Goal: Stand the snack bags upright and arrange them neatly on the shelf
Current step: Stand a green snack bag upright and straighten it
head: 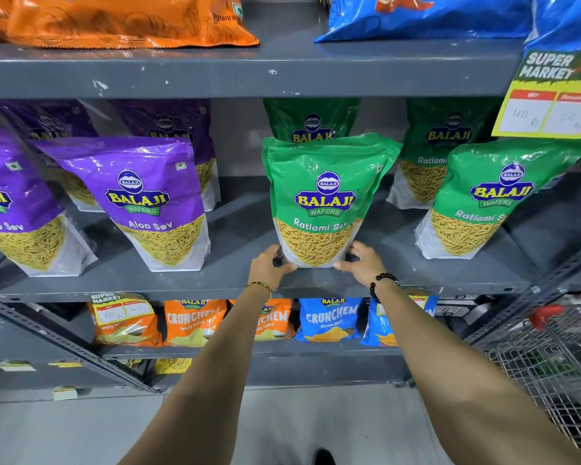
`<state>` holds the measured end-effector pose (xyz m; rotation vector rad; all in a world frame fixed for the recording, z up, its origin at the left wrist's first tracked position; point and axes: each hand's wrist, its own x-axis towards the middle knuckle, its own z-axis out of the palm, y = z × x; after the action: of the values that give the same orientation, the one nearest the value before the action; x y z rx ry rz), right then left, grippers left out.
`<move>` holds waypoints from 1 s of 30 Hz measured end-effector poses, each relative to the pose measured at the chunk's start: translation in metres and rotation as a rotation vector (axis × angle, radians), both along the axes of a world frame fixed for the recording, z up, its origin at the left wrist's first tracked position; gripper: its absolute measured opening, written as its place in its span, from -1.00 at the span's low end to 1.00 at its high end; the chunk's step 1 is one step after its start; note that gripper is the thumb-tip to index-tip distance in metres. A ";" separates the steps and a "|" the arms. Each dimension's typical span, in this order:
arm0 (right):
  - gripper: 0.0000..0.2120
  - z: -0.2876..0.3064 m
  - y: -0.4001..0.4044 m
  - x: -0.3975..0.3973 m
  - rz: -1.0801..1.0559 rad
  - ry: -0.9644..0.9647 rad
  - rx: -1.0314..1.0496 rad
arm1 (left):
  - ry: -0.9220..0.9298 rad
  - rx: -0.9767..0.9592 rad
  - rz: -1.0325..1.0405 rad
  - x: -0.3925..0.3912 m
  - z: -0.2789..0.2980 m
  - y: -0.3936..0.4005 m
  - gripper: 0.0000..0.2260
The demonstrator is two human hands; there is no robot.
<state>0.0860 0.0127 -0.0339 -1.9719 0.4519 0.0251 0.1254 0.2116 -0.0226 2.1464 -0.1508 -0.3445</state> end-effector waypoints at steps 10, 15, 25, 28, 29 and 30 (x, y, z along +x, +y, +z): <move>-0.44 -0.003 -0.001 -0.007 -0.040 -0.011 -0.036 | -0.002 0.006 0.030 0.001 -0.006 0.004 -0.53; -0.36 -0.012 -0.006 -0.034 -0.133 0.016 -0.226 | -0.112 0.137 0.103 -0.022 -0.018 0.008 -0.53; -0.54 -0.018 -0.051 -0.101 -0.399 -0.001 -0.362 | -0.170 0.172 -0.140 -0.066 -0.025 -0.056 -0.59; -0.46 -0.015 -0.089 -0.110 -0.477 0.019 -0.292 | -0.124 0.096 -0.209 -0.071 -0.023 -0.095 -0.57; -0.43 -0.014 -0.102 -0.110 -0.510 0.021 -0.243 | -0.120 0.084 -0.229 -0.072 -0.023 -0.108 -0.55; -0.40 -0.014 -0.118 -0.110 -0.541 0.020 -0.197 | -0.116 0.072 -0.242 -0.072 -0.022 -0.125 -0.53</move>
<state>-0.0241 -0.1058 -0.0477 -1.9796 1.0183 -0.3536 0.0537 0.0869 -0.0451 2.2250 -0.4733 -0.3685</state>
